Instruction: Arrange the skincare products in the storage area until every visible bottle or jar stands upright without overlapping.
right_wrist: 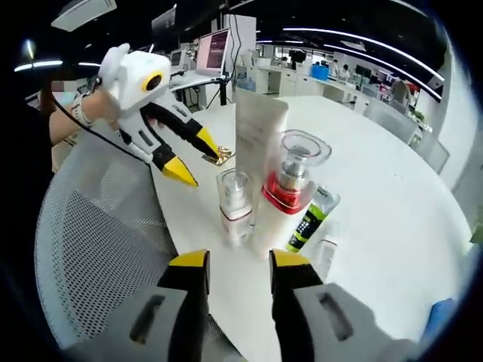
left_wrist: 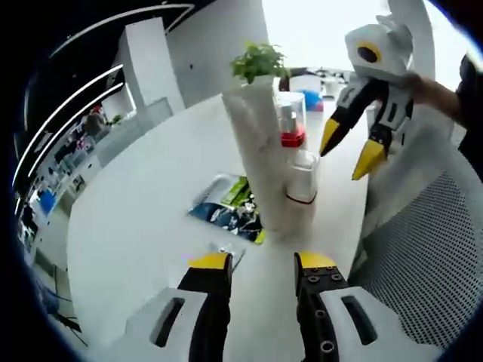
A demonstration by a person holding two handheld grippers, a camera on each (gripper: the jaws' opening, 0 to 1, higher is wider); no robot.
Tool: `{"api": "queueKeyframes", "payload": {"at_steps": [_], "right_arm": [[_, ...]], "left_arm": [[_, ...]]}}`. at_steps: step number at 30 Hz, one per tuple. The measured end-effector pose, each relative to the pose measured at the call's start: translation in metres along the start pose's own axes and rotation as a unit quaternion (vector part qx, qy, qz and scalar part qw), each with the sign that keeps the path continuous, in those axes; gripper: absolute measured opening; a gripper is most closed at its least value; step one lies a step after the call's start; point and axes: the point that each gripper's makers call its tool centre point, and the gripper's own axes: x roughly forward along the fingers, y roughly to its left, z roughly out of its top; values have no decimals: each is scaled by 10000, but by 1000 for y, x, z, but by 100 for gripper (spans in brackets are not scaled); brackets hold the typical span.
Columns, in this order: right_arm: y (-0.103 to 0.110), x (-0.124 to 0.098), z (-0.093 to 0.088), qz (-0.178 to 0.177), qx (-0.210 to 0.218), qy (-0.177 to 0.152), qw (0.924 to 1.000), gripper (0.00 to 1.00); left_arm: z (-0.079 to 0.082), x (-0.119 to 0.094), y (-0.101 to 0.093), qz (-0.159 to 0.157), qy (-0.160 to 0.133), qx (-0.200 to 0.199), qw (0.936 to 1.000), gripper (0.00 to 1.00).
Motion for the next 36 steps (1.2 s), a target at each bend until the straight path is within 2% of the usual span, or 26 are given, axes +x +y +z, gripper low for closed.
{"api": "queueKeyframes", "payload": {"at_steps": [5,9,13,14,22,24,32,36], "right_arm": [[-6,-9,3,-220,72,-33,9997,48],[-8,-17,6,-394,209,-29,9990,58],[-12,-24,9,-565,322,-77,9979,72],[-13,-25,9,-594,334,-92,9976,75],[-20,-32,9,-816,487,-112,9954,90],[-21,-33,10,-824,466,-118,9954,90],[-19,-34,17,-837,357,-181,9957,99],[-18,-35,18,-831,413,-188,9955,100]], "left_arm": [[4,-21,18,375,-137,-356,9986,51],[3,-35,25,453,-117,-225,9987,67],[-6,-45,31,546,88,-572,9968,85],[-8,-49,33,623,115,-645,9959,87],[-19,-64,34,791,258,-880,9926,97],[-18,-67,37,930,218,-868,9916,97],[-14,-75,39,1043,51,-1031,9892,97],[-13,-76,41,1116,-31,-1168,9869,97]]}}
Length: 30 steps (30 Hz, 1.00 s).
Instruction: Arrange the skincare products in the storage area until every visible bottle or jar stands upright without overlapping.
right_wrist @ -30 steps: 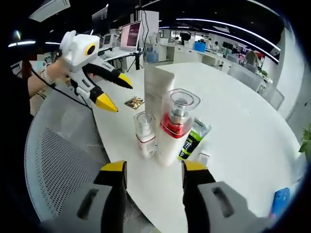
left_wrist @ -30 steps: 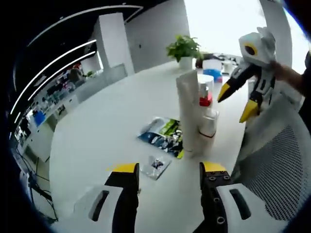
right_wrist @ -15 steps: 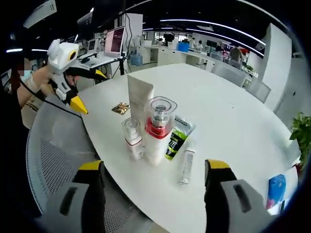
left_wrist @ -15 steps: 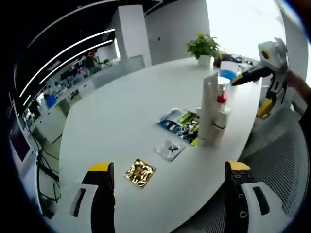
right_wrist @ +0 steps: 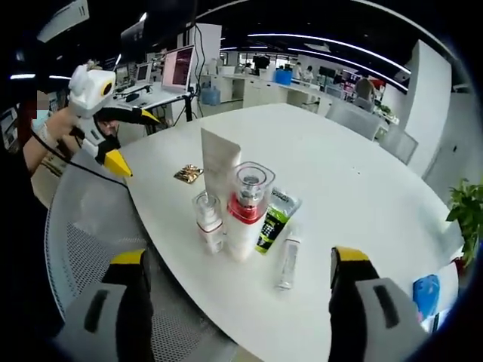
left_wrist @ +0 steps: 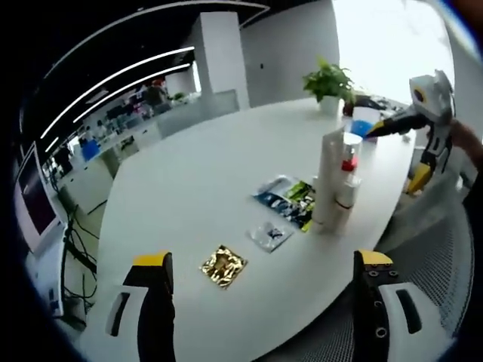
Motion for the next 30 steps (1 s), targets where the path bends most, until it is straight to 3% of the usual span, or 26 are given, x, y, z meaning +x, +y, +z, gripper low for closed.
{"api": "queueKeyframes", "payload": {"at_steps": [7,16,25,30], "right_arm": [[0,-1,3,70,119,-102,9999,100],[1,2,1,137,37,-44,9999,100],[-4,8,-1,115,45,2,9999,100],[-6,10,-4,121,60,78,9999,100]], "left_arm": [[0,-2,-1,73,-127,-228,9996,97],[-3,-4,1,109,-138,-184,9997,97],[2,-4,1,60,-293,-34,9995,77],[3,-2,-5,-107,-329,116,9993,55]]}}
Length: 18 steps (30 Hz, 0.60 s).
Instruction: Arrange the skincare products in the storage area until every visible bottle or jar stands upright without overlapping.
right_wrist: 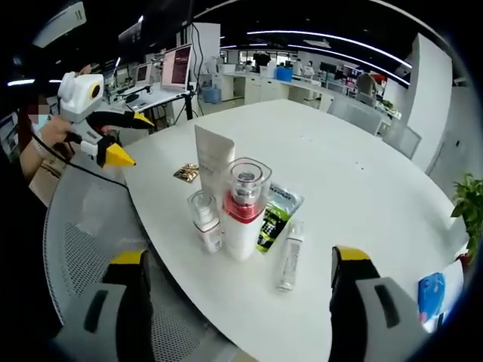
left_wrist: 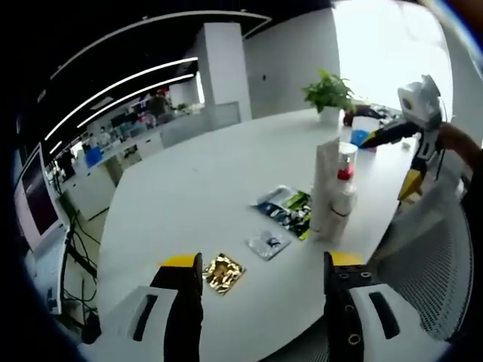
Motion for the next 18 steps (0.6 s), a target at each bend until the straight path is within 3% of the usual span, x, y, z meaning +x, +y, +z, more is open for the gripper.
{"api": "queueKeyframes", "payload": {"at_steps": [9,13,18], "right_arm": [[-10,10,-5,-6,-34,92,10000,100],[-16,14,-12,-25,-55,250,9997,99],[-26,21,-21,19,80,432,9990,89]], "left_arm": [[5,3,-4,-131,-31,118,9998,54],[9,5,6,108,-113,73,9999,73],[11,5,4,20,-149,47,9999,68]]}}
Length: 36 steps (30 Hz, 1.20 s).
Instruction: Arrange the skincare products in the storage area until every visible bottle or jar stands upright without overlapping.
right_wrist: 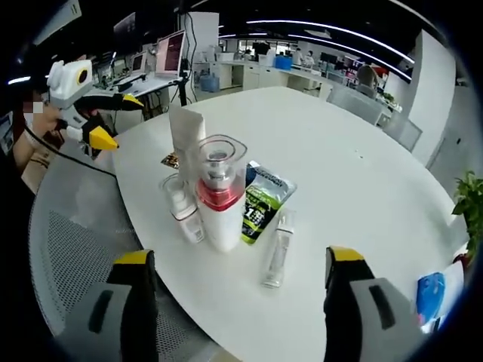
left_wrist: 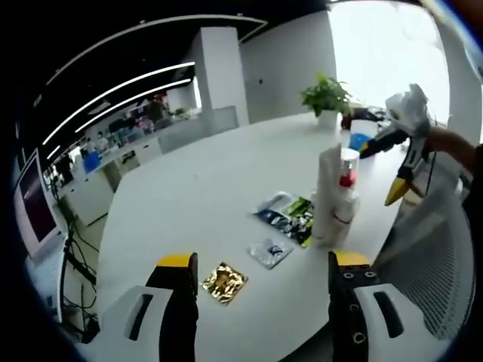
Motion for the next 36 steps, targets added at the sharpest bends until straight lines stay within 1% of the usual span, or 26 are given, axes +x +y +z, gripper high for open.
{"api": "queueKeyframes", "payload": {"at_steps": [2,3,4,5,6,7,8,10,14,15,18,21,23,26,29,30,33,34,36], "right_arm": [[-4,3,-3,-1,73,87,9999,88],[-7,5,-5,-53,99,170,9998,90],[-10,6,-8,-101,90,244,9996,89],[-11,8,-10,-90,-3,280,9996,86],[-12,10,-11,-82,21,296,9995,80],[-13,13,-14,-24,96,341,9994,76],[-12,15,-17,34,203,392,9990,73],[-16,20,-20,19,181,420,9990,68],[-20,26,-24,25,208,498,9985,60],[-23,29,-26,11,166,557,9983,56],[-28,35,-28,11,148,681,9976,50],[-30,42,-31,54,180,827,9964,47],[-32,46,-31,64,206,855,9961,44],[-33,53,-33,112,264,951,9951,43],[-34,63,-40,208,296,1132,9929,43],[-35,66,-40,204,302,1132,9929,43],[-34,71,-45,251,292,1257,9913,40],[-34,73,-48,277,284,1352,9900,39],[-35,75,-50,285,234,1419,9892,39]], "left_arm": [[-1,1,-1,-13,21,-19,10000,70],[-2,1,-1,-22,37,-16,10000,70],[-2,1,-2,-35,42,-10,10000,69],[-3,1,-2,-45,46,-12,10000,70],[-3,2,-2,-46,46,-17,10000,70],[-4,2,-3,-59,52,-19,10000,69],[-4,2,-3,-68,56,-17,10000,70],[-5,2,-5,-116,41,-35,9999,70],[-6,2,-5,-111,51,-52,9999,70],[-6,2,-5,-110,48,-65,9999,70],[-6,3,-6,-142,27,-89,9999,70],[-7,5,-9,-191,44,-82,9998,70],[-8,5,-11,-224,58,-89,9997,70],[-9,6,-12,-246,68,-94,9996,70],[-11,7,-11,-269,101,-64,9996,70],[-11,7,-11,-267,110,-72,9996,70],[-11,8,-11,-285,112,-91,9995,70],[-11,8,-12,-292,117,-87,9995,70],[-12,8,-12,-310,139,-76,9994,70]]}}
